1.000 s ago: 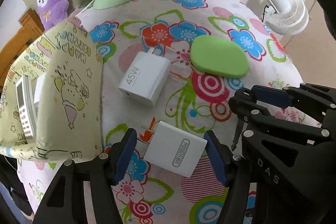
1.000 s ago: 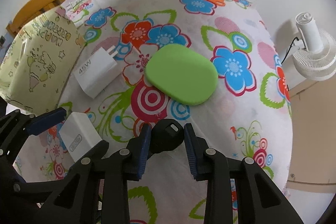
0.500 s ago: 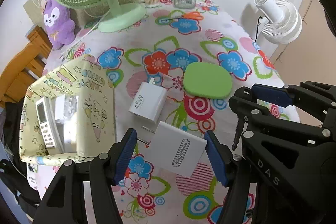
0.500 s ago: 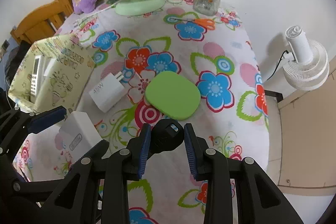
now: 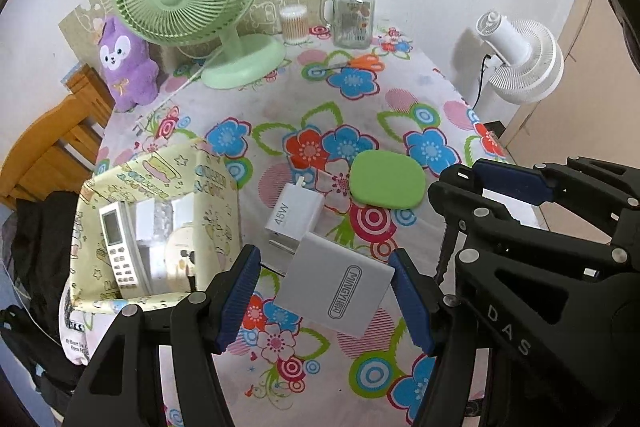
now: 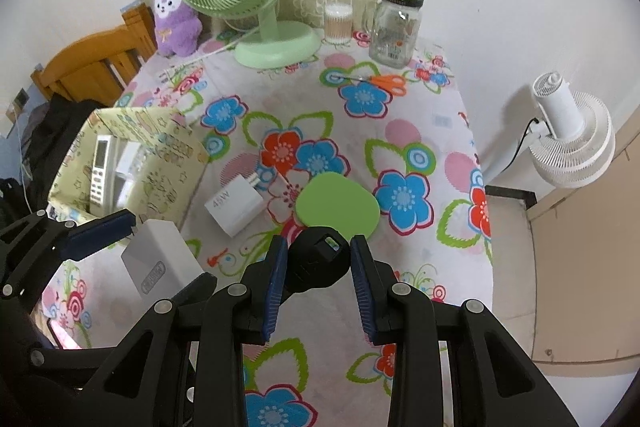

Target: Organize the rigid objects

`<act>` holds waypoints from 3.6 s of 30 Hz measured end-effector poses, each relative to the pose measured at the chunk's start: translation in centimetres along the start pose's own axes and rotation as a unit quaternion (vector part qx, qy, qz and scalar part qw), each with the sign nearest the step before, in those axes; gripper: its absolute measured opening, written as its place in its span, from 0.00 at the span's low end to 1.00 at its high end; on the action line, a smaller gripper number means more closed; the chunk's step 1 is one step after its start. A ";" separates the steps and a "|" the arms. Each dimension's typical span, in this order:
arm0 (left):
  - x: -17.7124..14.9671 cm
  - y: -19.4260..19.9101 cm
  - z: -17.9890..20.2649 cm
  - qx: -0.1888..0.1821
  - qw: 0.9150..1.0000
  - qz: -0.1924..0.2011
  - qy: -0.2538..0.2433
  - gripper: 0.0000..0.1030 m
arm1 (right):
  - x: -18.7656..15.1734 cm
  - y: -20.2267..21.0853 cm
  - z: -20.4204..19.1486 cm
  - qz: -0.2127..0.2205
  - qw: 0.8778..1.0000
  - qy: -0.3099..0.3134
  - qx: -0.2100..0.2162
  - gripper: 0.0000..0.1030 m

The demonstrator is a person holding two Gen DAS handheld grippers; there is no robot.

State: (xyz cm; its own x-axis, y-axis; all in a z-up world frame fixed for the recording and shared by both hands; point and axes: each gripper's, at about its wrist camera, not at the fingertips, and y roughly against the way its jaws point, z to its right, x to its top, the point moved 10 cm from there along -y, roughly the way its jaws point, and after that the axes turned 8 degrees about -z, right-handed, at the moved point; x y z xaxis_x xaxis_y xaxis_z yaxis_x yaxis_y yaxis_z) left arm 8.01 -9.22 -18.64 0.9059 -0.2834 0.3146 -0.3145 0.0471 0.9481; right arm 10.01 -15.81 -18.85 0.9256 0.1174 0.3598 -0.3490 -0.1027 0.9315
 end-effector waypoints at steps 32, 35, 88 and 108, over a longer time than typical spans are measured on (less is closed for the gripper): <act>1.0 3.5 -6.6 -0.006 0.999 0.031 -0.011 0.66 | 3.8 3.3 -6.2 0.030 0.999 0.001 -0.022 0.34; 1.0 3.3 -7.4 -0.007 0.999 0.030 -0.011 0.66 | 4.0 3.0 -7.0 0.028 0.999 0.000 -0.022 0.34; 0.2 -4.5 -20.0 -0.025 0.999 -0.035 0.004 0.66 | 8.9 -6.0 -18.4 -0.028 0.999 0.023 -0.002 0.65; 1.2 -6.2 -17.7 -0.033 0.998 -0.046 -0.026 0.74 | 7.3 -6.7 -14.2 -0.050 0.998 -0.030 -0.025 0.65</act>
State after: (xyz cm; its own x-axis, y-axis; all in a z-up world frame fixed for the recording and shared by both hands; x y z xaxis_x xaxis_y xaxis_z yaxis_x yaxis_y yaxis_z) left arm 16.03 7.10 -23.32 0.9133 -0.3390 0.2257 -0.2104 0.0819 0.9742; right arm 17.06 -0.26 -21.68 0.9626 0.0649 0.2632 -0.2608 -0.0430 0.9644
